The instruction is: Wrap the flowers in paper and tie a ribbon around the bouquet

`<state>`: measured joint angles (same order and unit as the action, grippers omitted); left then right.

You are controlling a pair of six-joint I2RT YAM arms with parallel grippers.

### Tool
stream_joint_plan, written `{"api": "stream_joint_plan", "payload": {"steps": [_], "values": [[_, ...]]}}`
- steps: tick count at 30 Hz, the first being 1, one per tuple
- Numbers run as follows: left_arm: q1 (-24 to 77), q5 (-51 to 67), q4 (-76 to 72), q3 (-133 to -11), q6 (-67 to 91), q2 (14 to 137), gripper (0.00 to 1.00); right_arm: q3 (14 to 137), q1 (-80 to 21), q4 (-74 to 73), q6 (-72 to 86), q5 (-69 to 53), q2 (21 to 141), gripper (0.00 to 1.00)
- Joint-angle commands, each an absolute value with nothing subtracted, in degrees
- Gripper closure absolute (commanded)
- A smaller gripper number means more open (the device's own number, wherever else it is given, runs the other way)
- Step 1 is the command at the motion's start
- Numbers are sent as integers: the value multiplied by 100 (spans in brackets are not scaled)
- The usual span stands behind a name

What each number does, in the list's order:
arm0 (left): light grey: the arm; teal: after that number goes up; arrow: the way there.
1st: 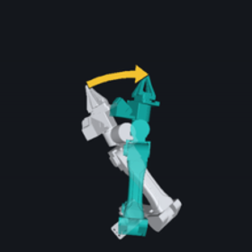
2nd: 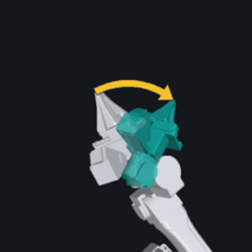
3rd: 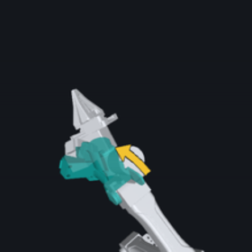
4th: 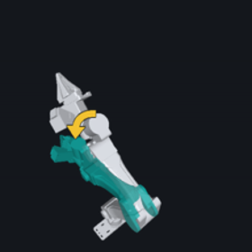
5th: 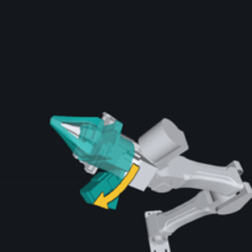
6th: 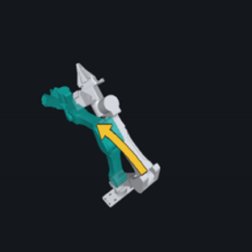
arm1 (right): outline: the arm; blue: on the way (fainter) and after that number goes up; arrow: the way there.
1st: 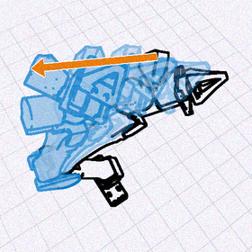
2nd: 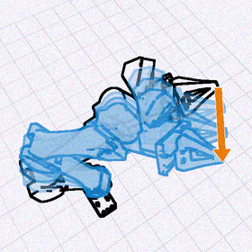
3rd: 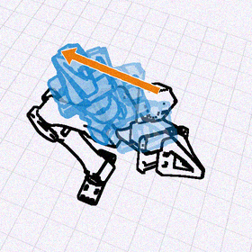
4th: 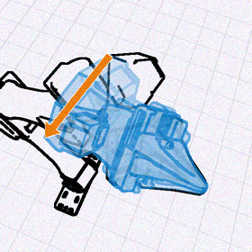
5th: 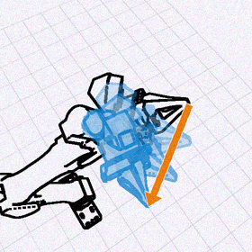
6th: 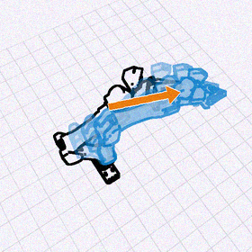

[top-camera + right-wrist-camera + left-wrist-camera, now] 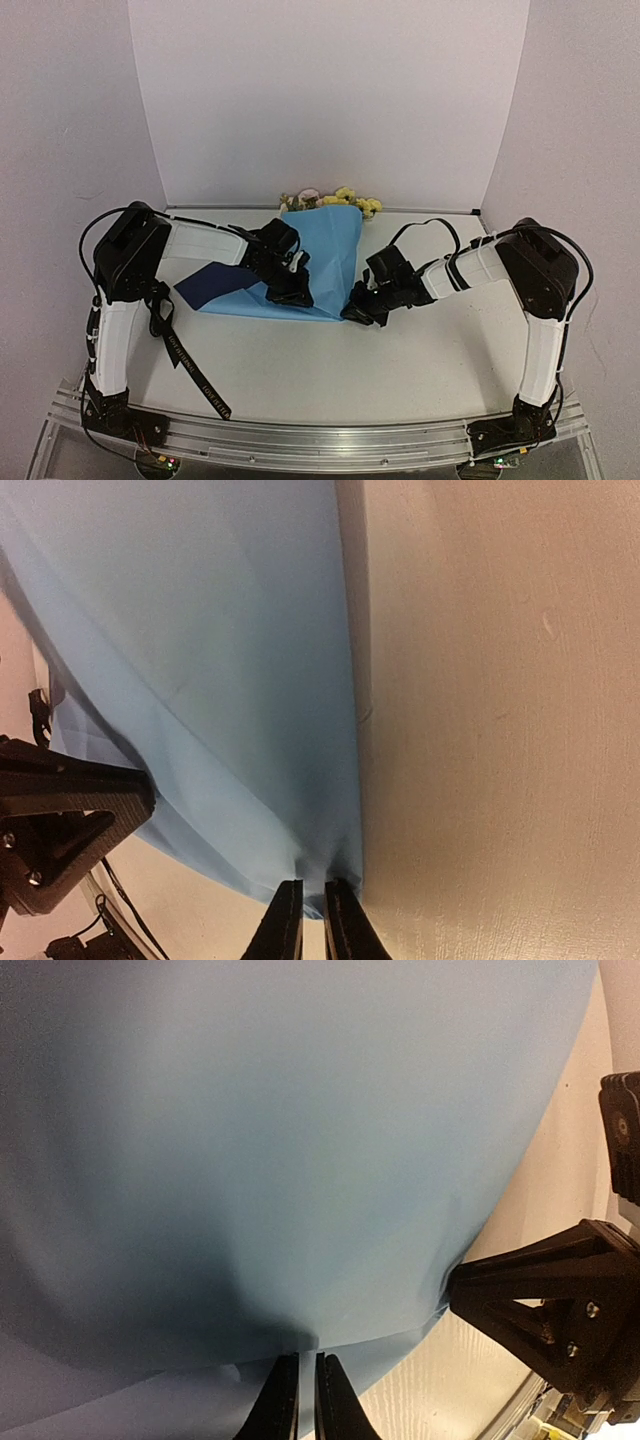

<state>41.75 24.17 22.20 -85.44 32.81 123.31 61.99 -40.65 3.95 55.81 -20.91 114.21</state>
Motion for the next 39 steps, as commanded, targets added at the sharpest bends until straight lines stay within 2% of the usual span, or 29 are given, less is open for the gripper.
{"api": "stream_joint_plan", "payload": {"steps": [1,6,15,20,26,38,39], "values": [[4071,2196,2229,-8533,3261,12357,92,6135,-4060,-535,5482,-1652,11572,89],[4015,2102,2292,-8507,3267,12484,93,6164,-4053,-488,5325,-1679,11339,87],[3943,2067,2355,-8482,3271,12607,93,6882,-3999,-404,5001,-2065,10850,78],[3919,2070,2359,-8505,3273,12582,94,7502,-3982,-633,4973,-2106,11256,78],[3920,2076,2382,-8575,3249,12437,93,7677,-3981,-688,4916,-2120,11671,78],[3584,2352,1270,-7820,3959,11208,81,7836,-4084,-694,4852,-2294,12098,78],[3546,2383,1156,-7749,4053,11128,77,7835,-4083,-694,4850,-2297,12105,78]]}}
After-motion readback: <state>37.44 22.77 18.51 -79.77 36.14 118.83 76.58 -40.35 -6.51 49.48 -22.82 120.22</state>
